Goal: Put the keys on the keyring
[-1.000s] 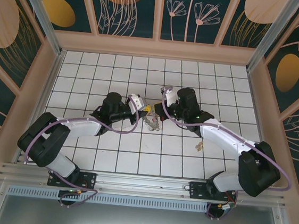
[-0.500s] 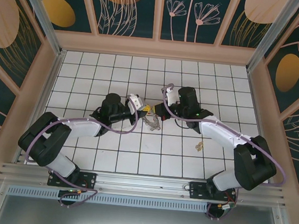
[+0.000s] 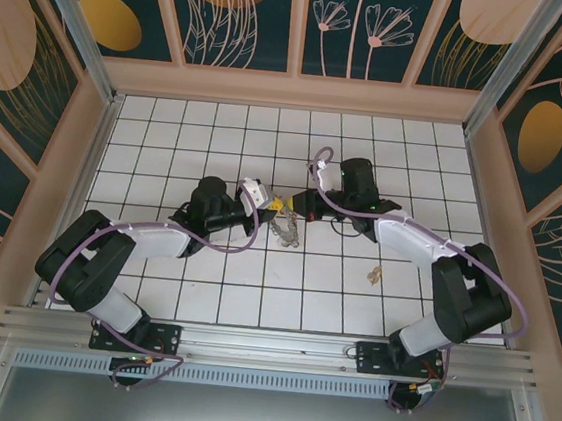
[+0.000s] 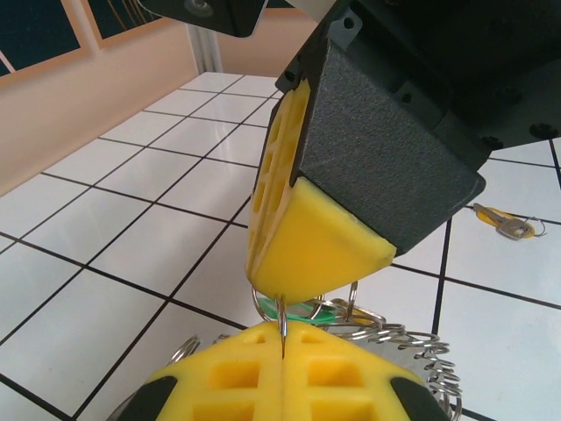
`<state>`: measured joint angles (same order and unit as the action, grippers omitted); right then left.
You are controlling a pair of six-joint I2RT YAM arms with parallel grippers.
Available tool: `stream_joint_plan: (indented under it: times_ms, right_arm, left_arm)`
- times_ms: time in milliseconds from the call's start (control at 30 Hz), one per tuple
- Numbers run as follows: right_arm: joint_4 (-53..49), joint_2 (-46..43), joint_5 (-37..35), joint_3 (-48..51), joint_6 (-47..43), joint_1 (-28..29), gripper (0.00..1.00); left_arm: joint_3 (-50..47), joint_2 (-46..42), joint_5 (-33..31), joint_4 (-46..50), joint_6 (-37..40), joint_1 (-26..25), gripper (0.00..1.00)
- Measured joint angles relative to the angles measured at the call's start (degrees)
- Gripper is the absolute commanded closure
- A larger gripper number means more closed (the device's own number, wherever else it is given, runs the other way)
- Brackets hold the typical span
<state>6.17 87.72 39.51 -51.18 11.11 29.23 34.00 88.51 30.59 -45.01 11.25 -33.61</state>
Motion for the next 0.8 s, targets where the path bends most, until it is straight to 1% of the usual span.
stream_joint_plan:
  times_ms: [400,800]
  right_arm:
    - [-0.9,-1.2,0.4,-0.3,-0.3,0.0,1.0]
    - [-5.2,-2.1,-2.4,-3.4,-2.3,1.2,1.0]
  left_arm:
    - [0.0,0.1,0.0,0.0,0.3,0.0,1.0]
    - [1.3,0.1,0.0,1.9,0.7,0.0,1.0]
